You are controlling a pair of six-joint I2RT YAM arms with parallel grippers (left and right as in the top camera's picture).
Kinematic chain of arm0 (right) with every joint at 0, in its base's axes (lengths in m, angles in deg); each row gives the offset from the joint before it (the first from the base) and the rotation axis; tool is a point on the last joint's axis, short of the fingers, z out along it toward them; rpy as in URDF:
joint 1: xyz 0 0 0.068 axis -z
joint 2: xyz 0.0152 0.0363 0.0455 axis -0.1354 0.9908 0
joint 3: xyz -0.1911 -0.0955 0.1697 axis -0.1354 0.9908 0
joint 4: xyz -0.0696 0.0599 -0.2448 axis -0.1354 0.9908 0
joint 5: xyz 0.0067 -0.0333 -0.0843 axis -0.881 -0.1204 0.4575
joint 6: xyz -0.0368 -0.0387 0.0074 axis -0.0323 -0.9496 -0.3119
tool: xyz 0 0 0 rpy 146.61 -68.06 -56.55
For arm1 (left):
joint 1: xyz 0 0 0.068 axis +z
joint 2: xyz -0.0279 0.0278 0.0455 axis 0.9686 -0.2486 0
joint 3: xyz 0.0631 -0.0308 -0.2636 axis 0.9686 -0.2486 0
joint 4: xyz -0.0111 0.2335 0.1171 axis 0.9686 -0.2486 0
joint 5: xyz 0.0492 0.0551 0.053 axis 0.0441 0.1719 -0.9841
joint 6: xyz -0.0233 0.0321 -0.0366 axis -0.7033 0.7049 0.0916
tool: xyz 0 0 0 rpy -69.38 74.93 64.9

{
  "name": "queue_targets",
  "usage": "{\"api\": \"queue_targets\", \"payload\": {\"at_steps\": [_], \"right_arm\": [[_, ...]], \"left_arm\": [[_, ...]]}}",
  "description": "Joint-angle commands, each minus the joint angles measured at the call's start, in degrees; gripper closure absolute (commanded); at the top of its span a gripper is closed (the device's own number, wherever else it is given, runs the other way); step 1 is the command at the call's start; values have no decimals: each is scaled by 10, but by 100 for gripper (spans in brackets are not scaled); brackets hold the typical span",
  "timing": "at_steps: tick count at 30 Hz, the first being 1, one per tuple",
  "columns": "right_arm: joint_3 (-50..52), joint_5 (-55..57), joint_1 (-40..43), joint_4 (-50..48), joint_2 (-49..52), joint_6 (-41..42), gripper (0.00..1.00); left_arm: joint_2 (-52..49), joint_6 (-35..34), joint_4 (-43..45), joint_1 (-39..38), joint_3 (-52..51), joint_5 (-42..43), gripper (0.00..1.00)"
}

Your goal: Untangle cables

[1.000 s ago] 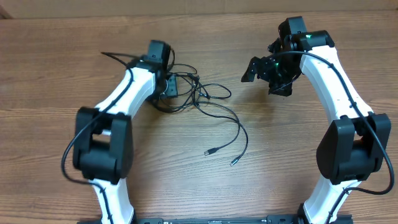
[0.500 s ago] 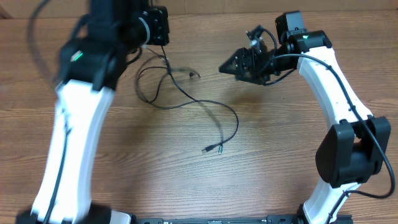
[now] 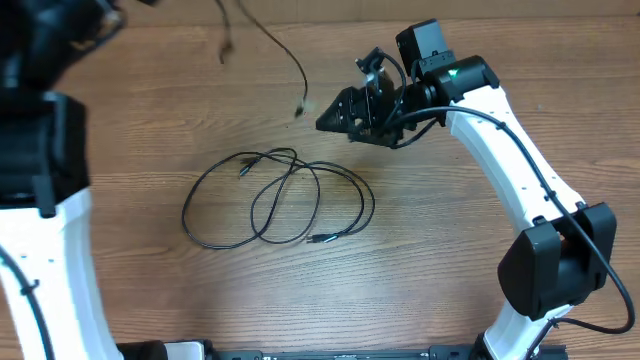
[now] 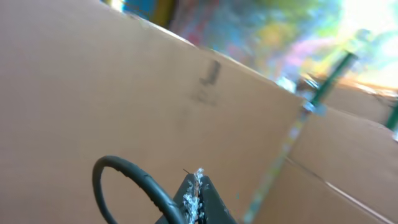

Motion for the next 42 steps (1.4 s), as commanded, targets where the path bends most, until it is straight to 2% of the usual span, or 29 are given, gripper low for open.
{"api": "queue_targets", "payload": {"at_steps": [1,5,7,9,11,14,15,16,17,18,21,23,26,29,31,34,35,38,41,42], "right_arm": [[-7,71,19,12,-15,0,13],[-7,92,29,21,-15,-2,11],[-7,95,29,31,-15,-1,10],[-6,96,27,55,-15,-2,9],[-6,101,25,71,-15,-10,10],[-6,117,24,89,-15,-19,10],[-6,122,24,92,-15,-19,10],[-6,122,24,91,-15,-19,10],[-6,122,24,90,-15,-19,10],[-6,122,24,87,-15,-19,10],[-6,124,24,82,-15,-19,10],[-6,131,24,79,-15,-19,10],[-6,158,24,75,-15,-17,10],[-6,170,38,70,-15,-14,10],[-6,170,58,67,-15,-14,10],[-6,171,99,41,-15,-14,9],[-6,171,117,22,-15,-14,7],[-6,172,132,17,-14,-15,6],[-2,181,130,18,-13,-15,6],[6,183,130,18,-12,-15,6]], "left_arm": [[3,-15,-23,122,14,-23,96],[-7,37,-139,204,8,-141,96],[-29,57,-204,210,7,-279,96],[-84,26,-242,210,7,-474,96],[-134,10,-253,217,7,-552,96],[-225,15,-266,235,7,-621,96],[-268,15,-287,245,7,-621,92],[-293,15,-306,248,7,-619,43],[-307,15,-318,248,7,-615,18],[-323,19,-331,248,7,-605,0],[-331,19,-345,243,8,-576,1],[-307,21,-344,238,20,-526,0],[-212,80,-349,228,26,-316,0],[-149,134,-394,206,26,-188,0],[-128,172,-450,167,26,-144,0],[-128,197,-523,71,12,-141,0],[-128,218,-533,10,-17,-143,0],[-128,240,-534,-106,-115,-148,2],[-128,242,-518,-176,-221,-150,4],[-128,237,-502,-197,-273,-146,7]]}}
